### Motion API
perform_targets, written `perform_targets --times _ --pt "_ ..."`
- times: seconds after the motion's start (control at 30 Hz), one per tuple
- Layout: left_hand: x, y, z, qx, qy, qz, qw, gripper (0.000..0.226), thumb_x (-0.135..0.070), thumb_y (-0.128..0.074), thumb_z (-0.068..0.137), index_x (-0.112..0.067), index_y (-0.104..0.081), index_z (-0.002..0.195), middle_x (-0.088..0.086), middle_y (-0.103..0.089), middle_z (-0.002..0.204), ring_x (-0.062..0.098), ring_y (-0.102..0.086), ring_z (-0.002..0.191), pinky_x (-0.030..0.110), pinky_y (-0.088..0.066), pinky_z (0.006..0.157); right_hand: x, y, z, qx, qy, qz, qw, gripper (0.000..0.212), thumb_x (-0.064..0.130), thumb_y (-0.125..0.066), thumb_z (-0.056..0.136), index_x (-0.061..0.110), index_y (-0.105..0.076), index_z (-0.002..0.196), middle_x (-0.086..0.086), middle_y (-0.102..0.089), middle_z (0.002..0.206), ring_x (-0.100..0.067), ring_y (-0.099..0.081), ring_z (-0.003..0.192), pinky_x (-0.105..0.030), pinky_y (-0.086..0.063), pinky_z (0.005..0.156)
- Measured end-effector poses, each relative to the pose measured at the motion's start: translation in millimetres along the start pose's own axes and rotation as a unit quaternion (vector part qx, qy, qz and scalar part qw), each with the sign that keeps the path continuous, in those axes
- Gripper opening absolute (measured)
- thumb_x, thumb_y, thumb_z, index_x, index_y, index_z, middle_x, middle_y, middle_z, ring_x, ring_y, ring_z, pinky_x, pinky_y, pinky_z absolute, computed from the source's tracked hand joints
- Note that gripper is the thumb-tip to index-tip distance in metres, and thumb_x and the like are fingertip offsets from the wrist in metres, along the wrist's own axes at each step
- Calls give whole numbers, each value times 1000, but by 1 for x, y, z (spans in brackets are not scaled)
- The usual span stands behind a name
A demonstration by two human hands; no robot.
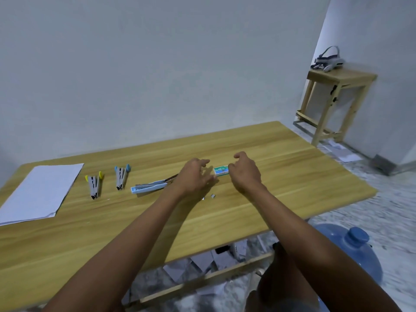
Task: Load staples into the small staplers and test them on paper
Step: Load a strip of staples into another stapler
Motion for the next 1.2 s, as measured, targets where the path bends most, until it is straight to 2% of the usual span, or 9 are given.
perform_targets --times 0.1,0.27,0.4,0.57,0.63,0.73,0.8,0.93,1.2 --pt "-9 -13 7 13 6 37 999 54 -29 -68 88 -7 -56 135 14 -58 129 29 -55 117 38 -47 96 0 -9 0 14 -2 -15 1000 41 32 -54 94 19 -48 133 -7 -66 116 -26 -63 97 -40 -55 80" --pt "-11 -16 11 -22 11 5 1000 26 -17 -67 90 -4 -71 112 13 -70 108 25 -64 98 27 -44 77 7 -20 -3 16 24 7 1000 40 30 -55 92 20 -51 131 -5 -68 109 -27 -63 98 -39 -53 82" --pt "-6 -10 7 -21 28 -22 999 23 -7 -62 89 -5 -74 108 11 -74 103 19 -65 89 19 -42 72 4 -20 0 4 24 29 999 31 22 -53 94 20 -55 125 -8 -68 108 -27 -64 97 -40 -55 80" --pt "8 -1 6 -12 49 -40 998 24 -9 -74 82 -4 -75 106 10 -75 102 17 -67 86 18 -44 73 -7 -14 12 36 8 57 998 23 21 -51 94 21 -56 116 -10 -62 115 -25 -63 97 -43 -58 82" --pt "9 0 5 -13 49 -48 998 24 -10 -76 80 -4 -76 104 10 -75 99 14 -65 81 18 -45 71 -3 -11 12 32 43 18 998 21 23 -53 93 21 -59 113 -6 -61 115 -22 -60 99 -42 -57 83" --pt "10 1 4 -11 50 -55 997 24 -11 -76 81 -5 -76 104 10 -75 99 15 -66 83 19 -45 71 21 2 9 -9 175 -44 983 14 24 -59 94 21 -66 105 8 -58 104 -14 -51 102 -35 -49 87" --pt "10 1 4 -9 54 -55 997 24 -11 -76 81 -5 -76 105 10 -75 99 18 -67 85 20 -46 72 39 2 10 55 237 -64 968 10 22 -61 92 21 -71 93 9 -64 97 -14 -57 96 -34 -49 81" --pt "8 1 3 -5 52 -51 997 24 -11 -75 82 -4 -75 105 11 -75 98 18 -66 83 21 -46 71 54 -12 17 195 257 -200 925 9 16 -66 89 17 -76 88 -1 -71 90 -20 -64 80 -33 -49 66" --pt "7 1 3 -2 49 -46 998 20 -8 -73 82 -3 -77 101 13 -75 96 25 -68 85 28 -51 73 66 -18 18 257 268 -270 888 13 9 -68 88 8 -77 97 -8 -68 84 -22 -58 69 -31 -46 64"
Point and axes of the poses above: each hand's wrist, its own z-axis towards the middle knuckle, its own y-axis out of the back of the hand, x = y × z, the point moved 5 cm from there along z, towards the middle knuckle
